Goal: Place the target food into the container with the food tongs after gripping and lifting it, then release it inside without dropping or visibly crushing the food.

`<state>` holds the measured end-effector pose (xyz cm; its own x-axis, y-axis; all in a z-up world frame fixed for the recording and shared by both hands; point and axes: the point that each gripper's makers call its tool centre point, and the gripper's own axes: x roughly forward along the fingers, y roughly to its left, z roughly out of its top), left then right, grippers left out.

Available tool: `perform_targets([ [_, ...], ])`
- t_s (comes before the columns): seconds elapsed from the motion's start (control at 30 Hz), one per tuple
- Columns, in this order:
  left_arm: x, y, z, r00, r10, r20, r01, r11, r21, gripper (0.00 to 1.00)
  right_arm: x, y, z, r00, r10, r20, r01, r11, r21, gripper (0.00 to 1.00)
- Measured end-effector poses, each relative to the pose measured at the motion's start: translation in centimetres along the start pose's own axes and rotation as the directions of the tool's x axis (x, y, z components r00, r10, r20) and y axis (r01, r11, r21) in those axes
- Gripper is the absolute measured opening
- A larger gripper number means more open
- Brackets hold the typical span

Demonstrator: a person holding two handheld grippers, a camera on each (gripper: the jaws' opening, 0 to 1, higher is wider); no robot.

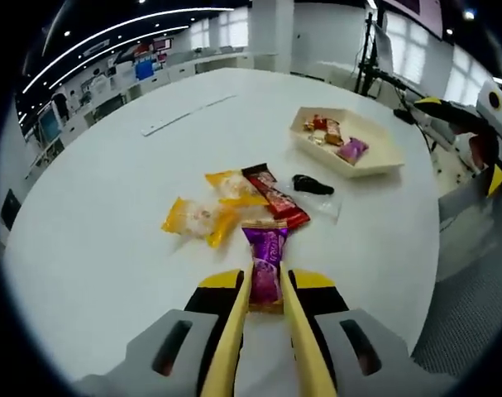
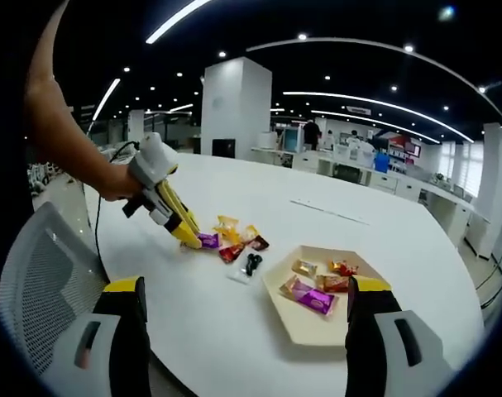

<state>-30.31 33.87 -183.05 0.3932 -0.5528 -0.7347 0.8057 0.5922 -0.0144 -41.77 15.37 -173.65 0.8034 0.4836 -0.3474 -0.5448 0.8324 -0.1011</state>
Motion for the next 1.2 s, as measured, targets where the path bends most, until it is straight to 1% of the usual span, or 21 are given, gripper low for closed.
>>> perform_targets([
  [0.07, -0.2, 0.0, 0.1, 1.0, -0.012, -0.009, 0.012, 1.0, 0.003, 0.17, 0.0, 0.0, -0.1, 1.0, 0.0, -0.004, 0.0, 1.0, 0.004, 0.99],
  [0.13, -0.5, 0.0, 0.4, 1.0, -0.026, -0.01, 0.026, 0.999, 0.023, 0.18, 0.0, 0.0, -0.1, 1.0, 0.0, -0.003, 0.0, 1.0, 0.001, 0.99],
  [0.2, -0.7, 0.1, 0.8, 0.999, -0.047, -0.009, 0.048, 0.997, 0.063, 0.18, 0.0, 0.1, 0.0, 1.0, 0.003, -0.006, -0.003, 1.0, 0.002, 0.99],
  [0.23, -0.9, 0.3, 1.2, 0.999, -0.045, 0.001, 0.045, 0.995, 0.086, 0.18, 0.0, 0.1, 0.0, 1.0, 0.004, -0.003, -0.004, 1.0, 0.0, 0.99],
  [0.27, -1.2, 0.6, 1.5, 0.999, -0.047, -0.004, 0.048, 0.996, 0.082, 0.18, 0.0, 0.1, 0.0, 1.0, 0.006, -0.002, -0.006, 1.0, 0.002, 0.99],
  [0.37, -1.8, 1.2, 2.4, 0.998, -0.064, -0.002, 0.064, 0.993, 0.101, 0.18, 0.0, 0.0, -0.1, 1.0, 0.006, -0.005, -0.006, 1.0, 0.004, 1.0],
  [0.47, -2.5, 1.3, 3.2, 0.995, -0.098, -0.013, 0.099, 0.988, 0.117, 0.18, 0.1, 0.2, -0.1, 1.0, 0.011, -0.005, -0.011, 1.0, 0.005, 1.0],
  [0.5, -2.8, 1.1, 3.4, 0.992, -0.122, -0.02, 0.124, 0.985, 0.12, 0.18, 0.0, 0.1, -0.1, 1.0, 0.01, -0.002, -0.01, 1.0, -0.003, 1.0],
  [0.57, -3.1, 1.3, 3.7, 0.991, -0.131, -0.034, 0.135, 0.981, 0.141, 0.18, 0.0, 0.2, 0.3, 1.0, 0.009, 0.013, -0.009, 1.0, -0.022, 1.0],
  [0.63, -3.4, 1.2, 4.0, 0.988, -0.152, -0.038, 0.156, 0.977, 0.147, 0.18, 0.0, 0.1, 0.3, 1.0, 0.01, 0.014, -0.01, 1.0, -0.02, 1.0],
  [0.7, -3.7, 1.3, 4.3, 0.985, -0.167, -0.048, 0.172, 0.973, 0.156, 0.18, 0.0, 0.3, 0.3, 0.999, 0.026, 0.023, -0.026, 1.0, -0.003, 1.0],
  [0.87, -4.9, 1.3, 5.2, 0.982, -0.185, -0.049, 0.191, 0.966, 0.173, 0.18, 0.0, 1.1, 0.7, 0.997, 0.063, 0.037, -0.063, 0.998, -0.008, 1.0],
  [1.03, -6.0, 1.0, 5.9, 0.979, -0.197, -0.049, 0.203, 0.959, 0.198, 0.18, 0.1, 1.2, 0.7, 0.997, 0.07, 0.038, -0.069, 0.998, -0.006, 1.0],
  [1.2, -6.2, 0.8, 6.5, 0.978, -0.2, -0.058, 0.208, 0.955, 0.214, 0.18, 0.1, 1.2, 0.7, 0.997, 0.071, 0.032, -0.071, 0.997, -0.005, 1.0],
])
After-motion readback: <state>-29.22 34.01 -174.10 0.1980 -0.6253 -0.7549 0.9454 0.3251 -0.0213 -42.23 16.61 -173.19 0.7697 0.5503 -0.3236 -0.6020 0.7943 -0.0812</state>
